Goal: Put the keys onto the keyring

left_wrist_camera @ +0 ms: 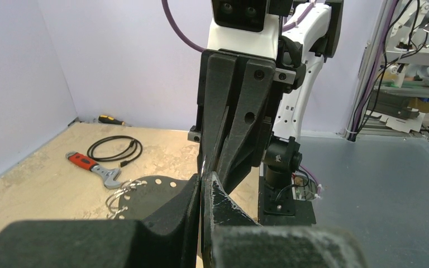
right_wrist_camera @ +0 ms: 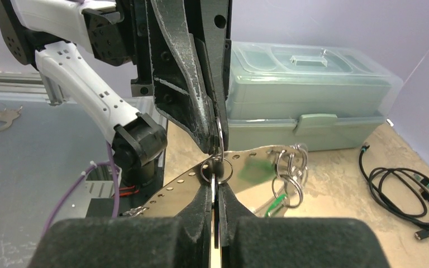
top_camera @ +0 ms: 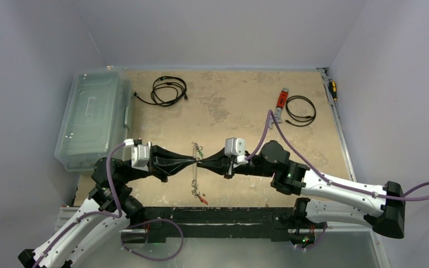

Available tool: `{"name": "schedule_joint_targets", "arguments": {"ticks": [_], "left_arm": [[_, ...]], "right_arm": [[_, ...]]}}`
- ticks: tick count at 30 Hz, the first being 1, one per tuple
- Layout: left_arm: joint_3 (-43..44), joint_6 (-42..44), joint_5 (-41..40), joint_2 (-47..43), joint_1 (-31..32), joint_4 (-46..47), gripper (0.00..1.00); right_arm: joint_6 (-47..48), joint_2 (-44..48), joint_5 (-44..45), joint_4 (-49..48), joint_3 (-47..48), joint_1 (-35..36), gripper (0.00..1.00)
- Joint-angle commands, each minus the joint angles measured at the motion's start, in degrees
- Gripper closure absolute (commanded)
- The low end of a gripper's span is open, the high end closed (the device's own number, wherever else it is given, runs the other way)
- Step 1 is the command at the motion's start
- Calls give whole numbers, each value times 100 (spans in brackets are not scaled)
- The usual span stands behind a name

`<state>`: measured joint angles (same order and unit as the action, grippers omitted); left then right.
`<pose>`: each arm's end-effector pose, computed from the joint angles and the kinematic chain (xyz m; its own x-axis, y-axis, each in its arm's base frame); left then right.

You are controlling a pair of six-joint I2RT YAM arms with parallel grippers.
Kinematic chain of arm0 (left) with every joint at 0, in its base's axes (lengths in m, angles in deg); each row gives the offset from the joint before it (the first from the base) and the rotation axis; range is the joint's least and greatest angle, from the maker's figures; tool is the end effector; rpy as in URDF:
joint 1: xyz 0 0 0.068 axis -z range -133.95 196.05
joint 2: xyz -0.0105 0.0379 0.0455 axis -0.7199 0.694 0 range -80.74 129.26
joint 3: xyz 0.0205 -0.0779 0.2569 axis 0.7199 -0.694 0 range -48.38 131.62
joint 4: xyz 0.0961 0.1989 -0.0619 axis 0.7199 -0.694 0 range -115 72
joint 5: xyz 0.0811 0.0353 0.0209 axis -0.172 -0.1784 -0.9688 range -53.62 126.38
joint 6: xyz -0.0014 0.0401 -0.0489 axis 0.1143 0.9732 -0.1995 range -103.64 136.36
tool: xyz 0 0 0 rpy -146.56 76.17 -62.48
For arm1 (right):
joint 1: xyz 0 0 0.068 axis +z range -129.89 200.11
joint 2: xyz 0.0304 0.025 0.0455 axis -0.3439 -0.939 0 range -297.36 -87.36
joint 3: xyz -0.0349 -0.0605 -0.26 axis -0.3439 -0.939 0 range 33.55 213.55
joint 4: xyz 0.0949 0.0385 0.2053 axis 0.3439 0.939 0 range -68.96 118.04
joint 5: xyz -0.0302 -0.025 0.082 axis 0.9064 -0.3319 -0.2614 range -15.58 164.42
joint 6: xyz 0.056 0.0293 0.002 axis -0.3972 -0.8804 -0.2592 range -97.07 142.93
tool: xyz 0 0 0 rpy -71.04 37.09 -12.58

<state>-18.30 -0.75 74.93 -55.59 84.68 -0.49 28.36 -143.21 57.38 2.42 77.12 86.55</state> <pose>0.0533 -0.0813 0.3449 0.0092 -0.3018 -0.9533 0.9844 0.1701 -0.0443 0.0716 0.2000 0.3560 0.1377 0.0898 -0.9864 -0.9842 0.1243 -0.1261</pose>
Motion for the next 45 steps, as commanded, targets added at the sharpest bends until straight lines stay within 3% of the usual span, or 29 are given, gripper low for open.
{"name": "schedule_joint_targets", "arguments": {"ticks": [1, 23, 37, 45], "left_arm": [[-29, -109, -86, -80, -40, 285, 100], [34, 174, -287, -379, -75, -200, 100], [61, 207, -226, -292, -66, -354, 100], [69, 207, -216, -300, -68, -394, 100]], "right_arm": [[-36, -153, -87, -206, 53, 27, 100], [-55, 132, 90, 244, 25, 27, 100], [798, -209, 308, 2964, 1849, 27, 100], [1001, -564, 219, 3854, 2558, 34, 100]]}}
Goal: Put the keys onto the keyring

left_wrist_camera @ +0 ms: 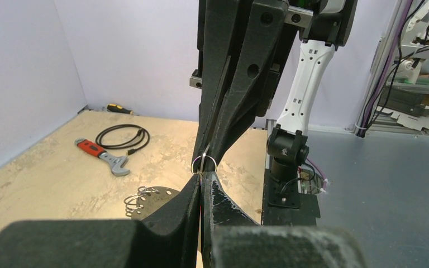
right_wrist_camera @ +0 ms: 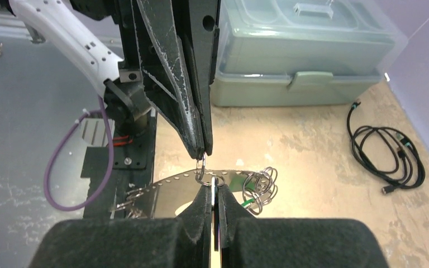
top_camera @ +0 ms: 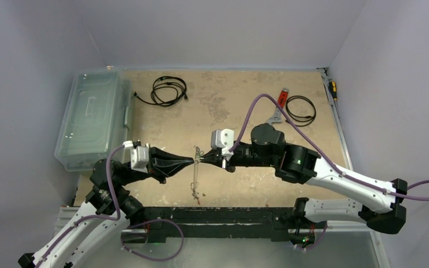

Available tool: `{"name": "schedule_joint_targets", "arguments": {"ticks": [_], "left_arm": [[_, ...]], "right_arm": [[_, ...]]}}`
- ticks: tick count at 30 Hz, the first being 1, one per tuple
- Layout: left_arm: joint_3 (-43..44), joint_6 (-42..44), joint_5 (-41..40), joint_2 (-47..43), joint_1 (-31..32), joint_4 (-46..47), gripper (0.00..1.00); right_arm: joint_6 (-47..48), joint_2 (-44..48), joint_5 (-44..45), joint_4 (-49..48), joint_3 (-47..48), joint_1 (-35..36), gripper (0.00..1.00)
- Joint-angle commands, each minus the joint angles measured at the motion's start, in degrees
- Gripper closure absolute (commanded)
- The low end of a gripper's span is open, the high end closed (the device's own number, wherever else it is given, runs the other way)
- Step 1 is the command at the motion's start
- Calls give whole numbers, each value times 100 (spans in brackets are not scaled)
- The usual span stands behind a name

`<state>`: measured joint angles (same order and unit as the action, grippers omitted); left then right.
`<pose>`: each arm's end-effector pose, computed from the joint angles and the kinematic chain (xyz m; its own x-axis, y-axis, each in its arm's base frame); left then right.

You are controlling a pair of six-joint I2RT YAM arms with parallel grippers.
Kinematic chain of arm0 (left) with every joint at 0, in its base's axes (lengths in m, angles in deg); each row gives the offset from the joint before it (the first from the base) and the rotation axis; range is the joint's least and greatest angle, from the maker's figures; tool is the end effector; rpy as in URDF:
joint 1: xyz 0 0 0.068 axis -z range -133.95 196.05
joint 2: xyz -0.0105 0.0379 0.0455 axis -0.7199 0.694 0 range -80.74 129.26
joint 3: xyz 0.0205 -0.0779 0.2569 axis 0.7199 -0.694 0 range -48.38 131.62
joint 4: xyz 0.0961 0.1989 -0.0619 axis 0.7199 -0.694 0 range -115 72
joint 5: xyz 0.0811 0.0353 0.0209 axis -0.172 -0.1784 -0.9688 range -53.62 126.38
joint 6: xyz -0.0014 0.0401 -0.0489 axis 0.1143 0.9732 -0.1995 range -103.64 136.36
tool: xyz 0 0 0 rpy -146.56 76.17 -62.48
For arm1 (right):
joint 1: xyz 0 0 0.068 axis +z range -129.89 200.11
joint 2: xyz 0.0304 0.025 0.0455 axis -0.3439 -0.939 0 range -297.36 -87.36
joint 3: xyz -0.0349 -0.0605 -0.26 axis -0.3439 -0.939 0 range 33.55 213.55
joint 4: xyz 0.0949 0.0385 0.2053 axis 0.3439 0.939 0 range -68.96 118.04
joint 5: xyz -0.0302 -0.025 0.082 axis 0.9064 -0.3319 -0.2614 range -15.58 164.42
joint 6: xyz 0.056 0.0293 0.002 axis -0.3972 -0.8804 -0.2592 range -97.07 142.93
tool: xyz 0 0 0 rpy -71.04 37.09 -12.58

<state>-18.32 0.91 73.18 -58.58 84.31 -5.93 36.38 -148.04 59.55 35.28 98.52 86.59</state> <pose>0.0489 -0.0756 0.3387 0.0089 -0.2786 -0.9604 0.9755 0.2137 -0.0529 0.0751 0.2039 0.3951 0.1624 -0.1900 -0.9683 -0.9761 0.1129 -0.1858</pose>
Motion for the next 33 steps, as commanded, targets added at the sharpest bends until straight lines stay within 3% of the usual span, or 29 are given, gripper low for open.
{"name": "schedule_joint_targets", "arguments": {"ticks": [1, 28, 29, 33], "left_arm": [[70, 40, -34, 4, -35, 151, 100], [115, 122, -34, 382, -30, -9, 100], [126, 113, -32, 400, -35, -11, 98], [163, 94, -177, 347, -30, -75, 41]], "right_arm": [[220, -141, -4, 658, 477, 26, 100], [669, -764, 293, 1806, 1683, 32, 100], [682, -802, 326, 1834, 1724, 32, 100], [676, -890, 590, 1889, 1816, 32, 100]]}}
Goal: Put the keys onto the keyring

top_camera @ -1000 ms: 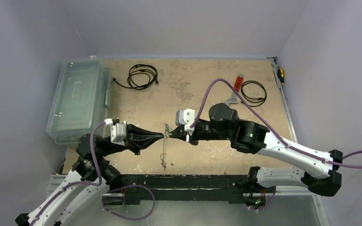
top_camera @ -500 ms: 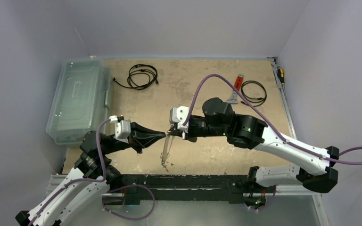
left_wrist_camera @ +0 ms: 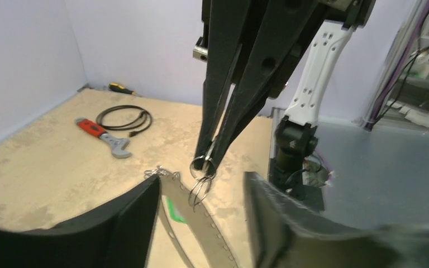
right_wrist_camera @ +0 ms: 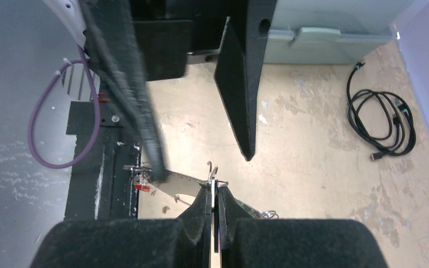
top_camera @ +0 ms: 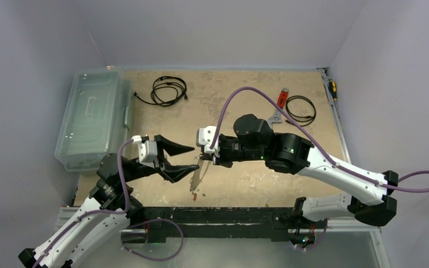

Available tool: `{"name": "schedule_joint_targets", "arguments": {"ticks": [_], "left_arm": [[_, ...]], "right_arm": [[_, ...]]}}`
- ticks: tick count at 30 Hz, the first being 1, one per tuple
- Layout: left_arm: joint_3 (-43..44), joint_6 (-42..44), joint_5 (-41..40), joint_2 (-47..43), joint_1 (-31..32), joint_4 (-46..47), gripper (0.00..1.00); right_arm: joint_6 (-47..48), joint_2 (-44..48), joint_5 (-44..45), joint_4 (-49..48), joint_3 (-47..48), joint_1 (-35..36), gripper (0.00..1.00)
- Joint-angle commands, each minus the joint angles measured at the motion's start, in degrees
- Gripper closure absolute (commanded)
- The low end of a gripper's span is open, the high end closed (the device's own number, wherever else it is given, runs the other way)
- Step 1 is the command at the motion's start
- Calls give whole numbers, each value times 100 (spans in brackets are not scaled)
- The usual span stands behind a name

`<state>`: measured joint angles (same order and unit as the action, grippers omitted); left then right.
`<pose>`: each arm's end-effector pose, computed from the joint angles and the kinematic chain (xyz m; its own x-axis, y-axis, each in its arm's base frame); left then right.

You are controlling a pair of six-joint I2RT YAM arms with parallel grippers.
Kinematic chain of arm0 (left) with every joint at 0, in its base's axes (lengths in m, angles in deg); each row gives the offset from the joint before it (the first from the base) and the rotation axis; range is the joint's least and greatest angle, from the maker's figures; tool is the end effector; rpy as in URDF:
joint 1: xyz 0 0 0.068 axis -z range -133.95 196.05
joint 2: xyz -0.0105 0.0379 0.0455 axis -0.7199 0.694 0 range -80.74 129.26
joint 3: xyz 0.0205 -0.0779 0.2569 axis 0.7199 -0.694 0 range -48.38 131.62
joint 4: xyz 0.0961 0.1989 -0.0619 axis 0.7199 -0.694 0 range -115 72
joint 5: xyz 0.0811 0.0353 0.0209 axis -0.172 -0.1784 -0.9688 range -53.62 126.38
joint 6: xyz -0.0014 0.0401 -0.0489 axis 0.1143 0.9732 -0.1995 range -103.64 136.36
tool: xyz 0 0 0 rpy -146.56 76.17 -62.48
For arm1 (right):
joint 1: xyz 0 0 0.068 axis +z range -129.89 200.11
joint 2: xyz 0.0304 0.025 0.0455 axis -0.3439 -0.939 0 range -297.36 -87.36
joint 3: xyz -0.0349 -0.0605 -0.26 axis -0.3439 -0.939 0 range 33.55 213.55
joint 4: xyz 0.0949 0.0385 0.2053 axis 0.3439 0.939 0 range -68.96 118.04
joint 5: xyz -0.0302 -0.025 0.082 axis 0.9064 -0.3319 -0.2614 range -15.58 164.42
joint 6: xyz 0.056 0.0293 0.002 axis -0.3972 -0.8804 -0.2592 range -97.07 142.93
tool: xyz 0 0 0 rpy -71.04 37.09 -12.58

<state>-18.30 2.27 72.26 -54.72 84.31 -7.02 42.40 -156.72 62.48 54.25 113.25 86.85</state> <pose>0.0618 -0.0850 0.3320 -0.0324 -0.2255 -0.9737 0.9673 0.2380 -0.0873 0.0841 0.2212 0.4066 0.1798 -0.4071 -0.8955 -0.9696 0.0802 -0.2311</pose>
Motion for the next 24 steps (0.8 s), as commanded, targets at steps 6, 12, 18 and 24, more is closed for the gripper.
{"name": "schedule_joint_targets", "arguments": {"ticks": [6, 12, 18, 24], "left_arm": [[204, -59, -743, -376, -35, -229, 9], [335, -387, -1780, -743, -33, -464, 4], [656, -362, -2461, -777, -43, -1032, 1], [938, -212, -3460, -618, -94, -1734, 1]], "right_arm": [[-64, -155, 866, -36, 363, 6, 100], [-268, -203, 1612, -340, 251, -3, 100], [-516, -384, 2356, -657, 162, -113, 100], [-786, -835, 2307, -807, 333, -641, 100]]}}
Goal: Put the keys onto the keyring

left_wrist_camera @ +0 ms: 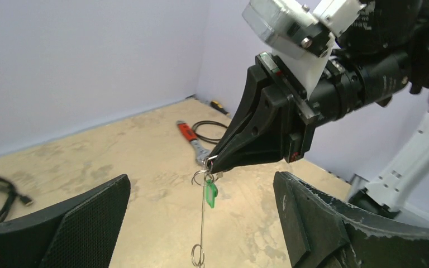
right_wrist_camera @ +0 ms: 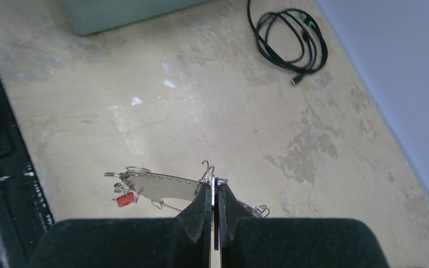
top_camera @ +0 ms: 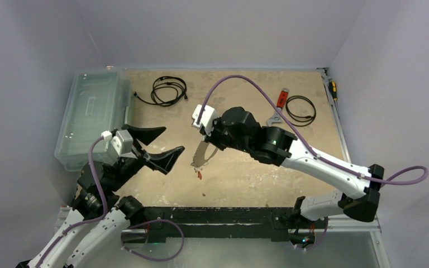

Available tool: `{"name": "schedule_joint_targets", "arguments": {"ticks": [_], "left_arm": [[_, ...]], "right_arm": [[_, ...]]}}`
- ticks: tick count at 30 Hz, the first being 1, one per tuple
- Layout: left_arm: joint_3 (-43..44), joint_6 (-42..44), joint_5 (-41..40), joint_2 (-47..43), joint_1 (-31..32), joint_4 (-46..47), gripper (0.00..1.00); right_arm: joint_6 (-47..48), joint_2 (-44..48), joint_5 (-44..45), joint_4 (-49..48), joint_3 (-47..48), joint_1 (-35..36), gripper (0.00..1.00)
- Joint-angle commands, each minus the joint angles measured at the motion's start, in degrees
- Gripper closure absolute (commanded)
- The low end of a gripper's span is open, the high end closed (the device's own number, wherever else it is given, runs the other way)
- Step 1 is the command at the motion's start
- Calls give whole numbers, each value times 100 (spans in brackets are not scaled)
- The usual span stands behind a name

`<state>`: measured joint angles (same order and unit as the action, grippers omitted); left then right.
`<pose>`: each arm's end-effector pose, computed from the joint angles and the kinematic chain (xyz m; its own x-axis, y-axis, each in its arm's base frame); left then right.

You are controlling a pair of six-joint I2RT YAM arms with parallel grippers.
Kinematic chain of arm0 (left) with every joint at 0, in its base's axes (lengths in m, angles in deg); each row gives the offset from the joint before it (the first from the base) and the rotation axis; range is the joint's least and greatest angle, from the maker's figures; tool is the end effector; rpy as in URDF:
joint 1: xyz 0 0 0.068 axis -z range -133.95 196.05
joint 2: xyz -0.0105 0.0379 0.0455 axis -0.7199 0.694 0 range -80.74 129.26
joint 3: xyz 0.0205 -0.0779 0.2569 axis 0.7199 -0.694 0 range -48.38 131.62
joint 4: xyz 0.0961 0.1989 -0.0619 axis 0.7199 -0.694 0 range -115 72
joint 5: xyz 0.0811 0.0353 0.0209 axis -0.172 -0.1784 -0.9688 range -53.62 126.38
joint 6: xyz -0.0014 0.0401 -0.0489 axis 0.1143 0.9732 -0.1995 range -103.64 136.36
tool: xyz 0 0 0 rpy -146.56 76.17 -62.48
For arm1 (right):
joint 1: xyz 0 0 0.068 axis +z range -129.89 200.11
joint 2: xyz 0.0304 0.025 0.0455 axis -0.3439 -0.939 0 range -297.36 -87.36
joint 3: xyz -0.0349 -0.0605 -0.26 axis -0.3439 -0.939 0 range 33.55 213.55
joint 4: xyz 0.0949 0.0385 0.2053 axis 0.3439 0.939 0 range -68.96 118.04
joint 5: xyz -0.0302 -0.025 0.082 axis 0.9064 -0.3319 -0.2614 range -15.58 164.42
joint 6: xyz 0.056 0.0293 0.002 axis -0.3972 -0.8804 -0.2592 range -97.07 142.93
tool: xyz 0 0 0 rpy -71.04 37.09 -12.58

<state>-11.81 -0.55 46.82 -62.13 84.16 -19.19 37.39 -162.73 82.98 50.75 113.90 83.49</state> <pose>0.0509 -0.0511 0.3538 0.0012 -0.3644 -0.9313 0.7774 0.5861 -0.2283 0.1272 0.2377 0.3923 0.0239 -0.5030 -0.8639 -0.8442 0.4528 -0.2870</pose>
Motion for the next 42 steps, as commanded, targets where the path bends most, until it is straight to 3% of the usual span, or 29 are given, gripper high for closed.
{"name": "schedule_joint_targets", "arguments": {"ticks": [1, 9, 13, 17, 19, 21, 25, 29, 33, 42], "left_arm": [[316, 93, -1010, 137, -99, -579, 1], [405, 195, -1158, 188, -167, -791, 4], [403, 226, -1134, 178, -166, -812, 4], [433, 296, -1070, 195, -178, -859, 5], [459, 324, -1070, 187, -173, -903, 6], [480, 350, -1093, 187, -179, -946, 6], [491, 370, -1083, 185, -202, -954, 7], [496, 355, -925, 266, -225, -941, 7], [499, 355, -820, 357, -241, -926, 7], [494, 372, -868, 397, -260, -948, 7]], "right_arm": [[-312, -353, 273, -458, 333, -396, 100], [-331, -1640, 486, -485, 1326, -973, 100], [-388, -2535, 128, -441, 2581, -1407, 100], [-587, -3799, 398, 495, 4665, -1575, 100], [-873, -4086, 421, 824, 5003, -1598, 100], [-1095, -3822, 331, 656, 4277, -1599, 100], [-1631, -2686, -149, -1016, 1321, -1600, 100], [-1956, -2033, -705, -1960, -662, -1600, 100], [-2068, -2025, -732, -1966, -1474, -1600, 100], [-2219, -1868, -496, -1558, -2068, -1600, 100]]}}
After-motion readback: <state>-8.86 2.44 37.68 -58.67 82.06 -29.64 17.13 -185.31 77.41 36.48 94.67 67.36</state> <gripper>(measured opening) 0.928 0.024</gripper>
